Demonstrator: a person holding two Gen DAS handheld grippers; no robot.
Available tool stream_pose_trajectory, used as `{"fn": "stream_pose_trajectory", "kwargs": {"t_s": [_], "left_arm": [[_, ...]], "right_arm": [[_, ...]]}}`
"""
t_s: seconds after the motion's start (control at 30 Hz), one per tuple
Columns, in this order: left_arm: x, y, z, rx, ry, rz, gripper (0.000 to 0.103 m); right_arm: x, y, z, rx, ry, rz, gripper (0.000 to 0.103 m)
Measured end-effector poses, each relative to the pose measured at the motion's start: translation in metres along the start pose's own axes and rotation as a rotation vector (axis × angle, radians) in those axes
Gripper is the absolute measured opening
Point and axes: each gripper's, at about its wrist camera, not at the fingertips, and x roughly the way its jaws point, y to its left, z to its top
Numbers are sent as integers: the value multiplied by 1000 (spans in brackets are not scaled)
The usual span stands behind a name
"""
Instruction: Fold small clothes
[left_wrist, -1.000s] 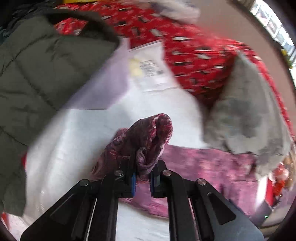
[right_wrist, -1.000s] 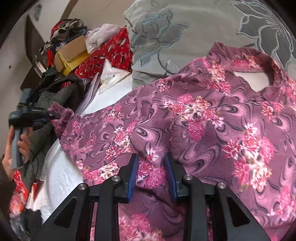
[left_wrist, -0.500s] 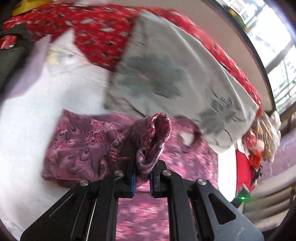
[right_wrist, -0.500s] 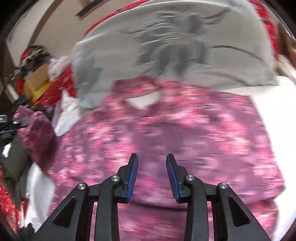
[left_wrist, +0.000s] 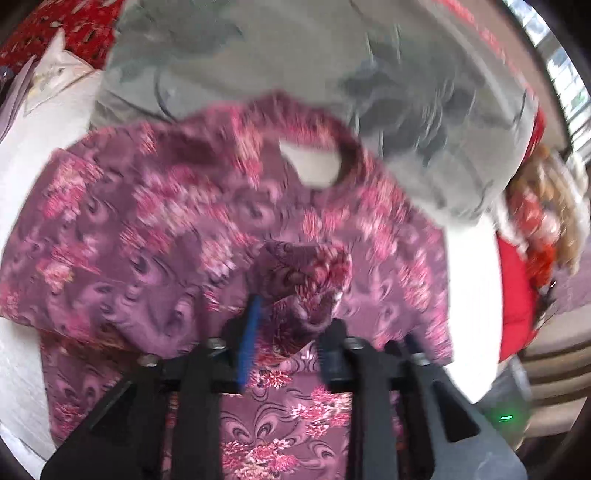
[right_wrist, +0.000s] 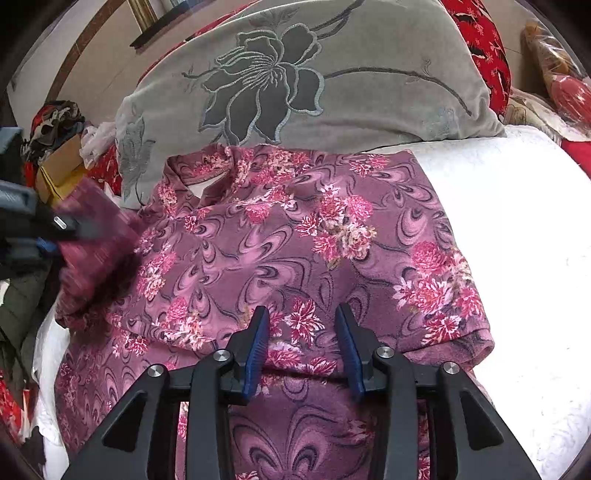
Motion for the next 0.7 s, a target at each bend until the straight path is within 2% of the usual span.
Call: {"fn": "stream_pose_trajectory", "kwargs": {"t_s": [0.07, 0.13, 0.2, 0.27, 0.3, 0.37, 0.43, 0.53, 0.57, 0.6, 0.7], "left_arm": [[9, -3, -7, 13, 36, 11, 36], [3, -1, -14, 27, 26, -1, 36], [-16, 9, -21, 11, 2, -67, 36], [-42, 33, -29, -38, -41, -143, 42], [-53, 50, -35, -70, -68, -161, 49], [-65, 81, -44, -128, -105, -152, 51], [-66, 114, -54, -179, -105, -126, 51], [-52, 150, -66, -275, -60, -140, 51], [-46, 157, -69, -302, -45, -152, 51], [-41, 162, -72, -321, -35, -161, 51], [-31, 169, -79, -349, -29, -192, 51]], "right_arm": [[0, -3, 1, 16, -2, 19, 39], [-1, -5, 0, 25, -2, 30, 39], [-1, -6, 1, 32, 7, 37, 39], [-2, -6, 4, 42, 35, 37, 39], [-2, -6, 9, 61, 59, 32, 39], [-7, -2, 17, 102, 64, 40, 41], [-15, 10, 24, 119, 39, 114, 42], [-16, 38, 32, 128, 39, 242, 59], [-12, 51, 33, 118, 45, 265, 67], [-7, 59, 33, 111, 54, 261, 72], [23, 80, 34, 120, 149, 257, 72]]}}
